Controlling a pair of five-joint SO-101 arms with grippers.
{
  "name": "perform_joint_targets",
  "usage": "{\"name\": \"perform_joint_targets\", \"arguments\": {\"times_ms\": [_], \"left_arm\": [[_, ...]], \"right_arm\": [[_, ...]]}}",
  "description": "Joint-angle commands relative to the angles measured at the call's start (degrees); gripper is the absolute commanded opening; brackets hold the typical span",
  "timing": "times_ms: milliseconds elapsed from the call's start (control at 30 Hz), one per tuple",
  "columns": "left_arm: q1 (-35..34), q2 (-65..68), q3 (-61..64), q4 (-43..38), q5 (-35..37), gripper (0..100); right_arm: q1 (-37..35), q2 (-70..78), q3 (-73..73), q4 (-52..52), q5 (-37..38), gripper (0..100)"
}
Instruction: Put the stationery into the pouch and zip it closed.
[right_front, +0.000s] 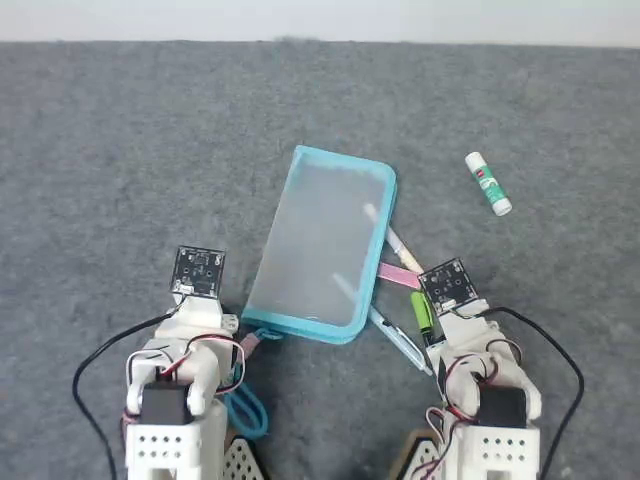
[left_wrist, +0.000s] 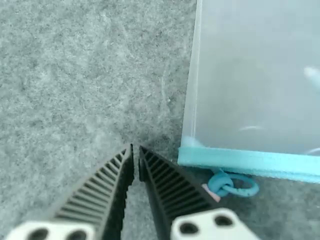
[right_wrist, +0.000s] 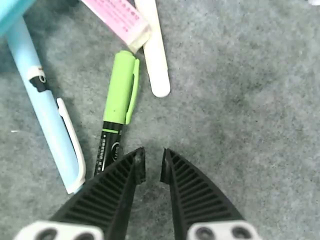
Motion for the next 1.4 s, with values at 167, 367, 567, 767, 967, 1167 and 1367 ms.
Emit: {"name": "perform_joint_targets", "arguments": {"times_ms": [167,367,567,767,967,1167,1367], "left_arm": [[-0.18,-1.49,-0.48,0.18,-0.53,1],[-0.18,-1.49,-0.48,0.18,-0.53,1],[-0.18,-1.49,-0.48,0.18,-0.53,1],[-0.18,-1.49,-0.48,0.18,-0.53,1],[-0.18,-1.49,-0.48,0.18,-0.53,1],[-0.18,-1.49,-0.48,0.18,-0.53,1],[-0.18,-1.49,-0.48,0.18,-0.53,1]], "right_arm": [[0.4,-0.48,1.14,0.66,0.88,6.1],[0.4,-0.48,1.14,0.66,0.88,6.1],[0.4,-0.48,1.14,0.66,0.88,6.1],[-0.31,-0.48,1.14,0.48,0.53,6.1],[-10.42,-0.4,1.14,0.57,0.62,6.1],[-22.81,-0.4,1.14,0.31,0.62,6.2],[-31.16,-0.4,1.14,0.13,1.05,6.2]]}}
